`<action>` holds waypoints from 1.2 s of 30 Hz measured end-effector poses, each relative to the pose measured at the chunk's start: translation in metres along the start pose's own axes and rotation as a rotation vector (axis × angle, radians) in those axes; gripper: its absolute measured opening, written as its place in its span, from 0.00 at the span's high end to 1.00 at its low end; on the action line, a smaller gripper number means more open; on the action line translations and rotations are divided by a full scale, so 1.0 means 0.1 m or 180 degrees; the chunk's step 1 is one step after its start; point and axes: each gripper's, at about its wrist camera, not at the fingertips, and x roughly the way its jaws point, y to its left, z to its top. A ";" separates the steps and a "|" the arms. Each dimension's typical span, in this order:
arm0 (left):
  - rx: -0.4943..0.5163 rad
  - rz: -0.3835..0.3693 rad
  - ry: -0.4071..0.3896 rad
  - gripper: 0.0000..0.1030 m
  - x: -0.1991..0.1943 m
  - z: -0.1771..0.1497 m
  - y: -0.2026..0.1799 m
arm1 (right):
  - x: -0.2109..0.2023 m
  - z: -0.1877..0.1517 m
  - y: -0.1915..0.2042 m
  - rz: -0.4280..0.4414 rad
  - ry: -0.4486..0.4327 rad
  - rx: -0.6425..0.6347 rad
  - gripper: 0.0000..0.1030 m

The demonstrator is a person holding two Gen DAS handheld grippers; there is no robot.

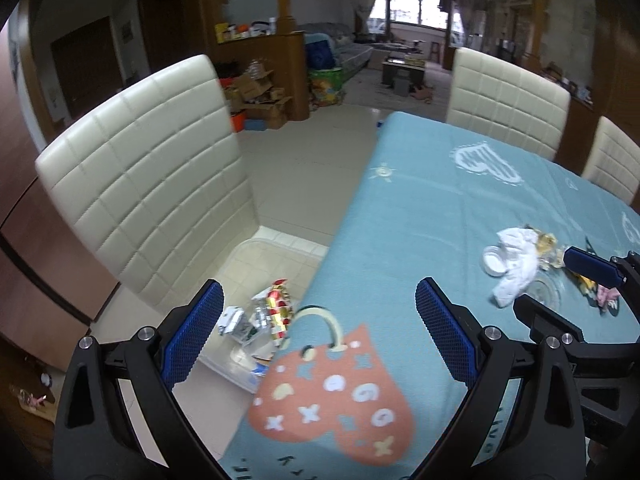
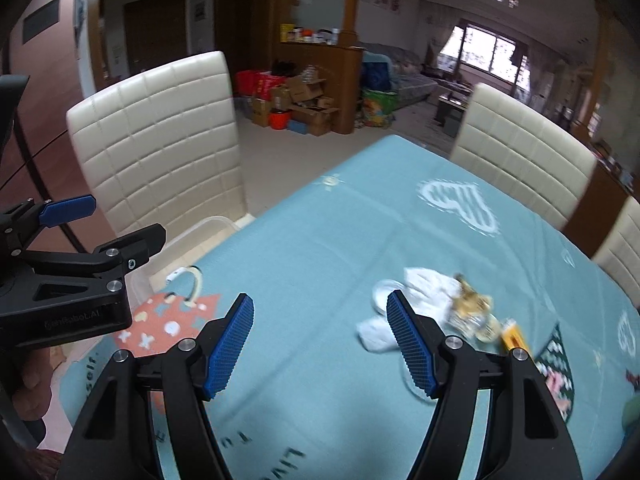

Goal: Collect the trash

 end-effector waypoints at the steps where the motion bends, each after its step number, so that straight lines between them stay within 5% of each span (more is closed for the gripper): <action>1: 0.0041 -0.0069 0.0008 0.07 0.02 0.01 -0.10 | -0.04 -0.05 -0.08 -0.0069 0.0010 0.0050 0.35; 18: 0.0820 -0.0706 0.0236 0.07 0.50 0.14 -1.60 | -0.19 -0.82 -1.60 -0.0840 0.0410 0.1199 0.35; 29: 0.1156 -0.0777 0.0454 0.09 1.11 0.16 -2.09 | 0.42 -0.80 -1.99 -0.0902 0.0578 0.1156 0.35; 33: 0.1300 -0.0784 0.0500 0.28 1.28 0.12 -2.21 | 0.65 -0.77 -2.02 -0.0914 0.0655 0.1025 0.35; 36: 0.1320 -0.0864 0.0619 0.54 1.40 0.09 -2.24 | 0.76 -0.73 -2.00 -0.0930 0.0665 0.0911 0.52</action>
